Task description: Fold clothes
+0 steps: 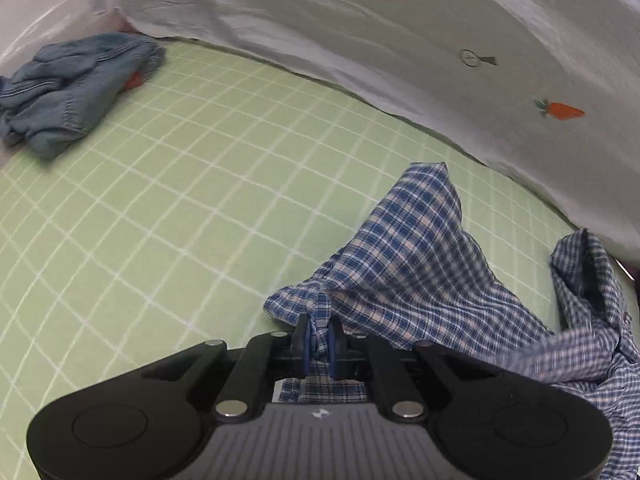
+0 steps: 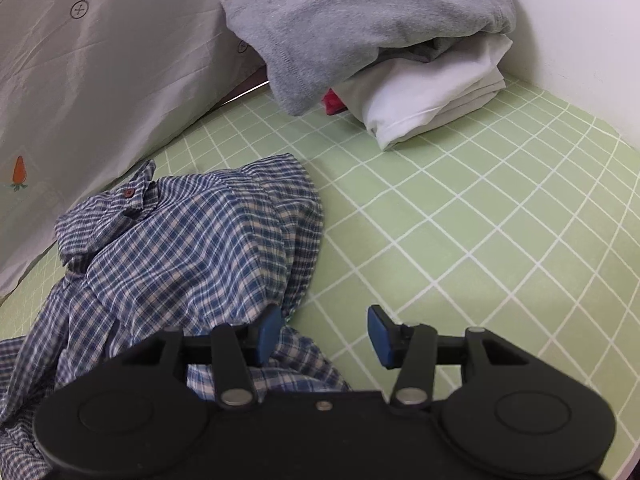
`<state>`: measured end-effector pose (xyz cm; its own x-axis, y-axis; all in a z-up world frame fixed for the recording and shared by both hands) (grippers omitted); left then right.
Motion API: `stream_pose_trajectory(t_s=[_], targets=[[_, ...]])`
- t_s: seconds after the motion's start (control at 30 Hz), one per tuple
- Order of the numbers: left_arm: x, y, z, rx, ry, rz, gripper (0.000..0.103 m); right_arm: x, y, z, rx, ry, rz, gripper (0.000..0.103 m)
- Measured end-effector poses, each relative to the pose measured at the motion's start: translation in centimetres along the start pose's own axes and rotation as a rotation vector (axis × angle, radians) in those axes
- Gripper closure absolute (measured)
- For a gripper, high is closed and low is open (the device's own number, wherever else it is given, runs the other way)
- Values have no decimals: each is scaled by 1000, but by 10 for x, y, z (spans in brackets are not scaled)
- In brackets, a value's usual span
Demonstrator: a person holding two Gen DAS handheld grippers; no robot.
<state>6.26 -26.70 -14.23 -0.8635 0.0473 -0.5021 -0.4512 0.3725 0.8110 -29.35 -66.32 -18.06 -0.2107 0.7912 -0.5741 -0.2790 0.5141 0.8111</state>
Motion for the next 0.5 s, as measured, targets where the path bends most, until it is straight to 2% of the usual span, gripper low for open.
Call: stream_pose_trajectory(t_s=[0.1, 0.23, 0.4, 0.5], targets=[[15, 17, 30, -50, 22, -10, 94, 13, 13, 10, -28, 31, 8, 43], [42, 36, 60, -77, 64, 4, 94, 36, 30, 25, -65, 77, 28, 39], [72, 57, 91, -99, 58, 43, 93, 66, 45, 44, -81, 127, 55, 35], [80, 69, 106, -104, 59, 61, 84, 78, 49, 50, -60, 134, 66, 33]])
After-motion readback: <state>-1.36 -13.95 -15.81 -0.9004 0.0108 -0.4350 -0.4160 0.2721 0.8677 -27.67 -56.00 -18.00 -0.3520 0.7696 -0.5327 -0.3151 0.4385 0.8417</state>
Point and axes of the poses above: each gripper's, at about its wrist camera, not at the fingertips, and y roughly against the way its jaws point, z to its left, x to its underside, the point moved 10 cm from there along -y, roughly the way its jaws point, and after that the axes turned 8 degrees about x, right-handed, at the moved point
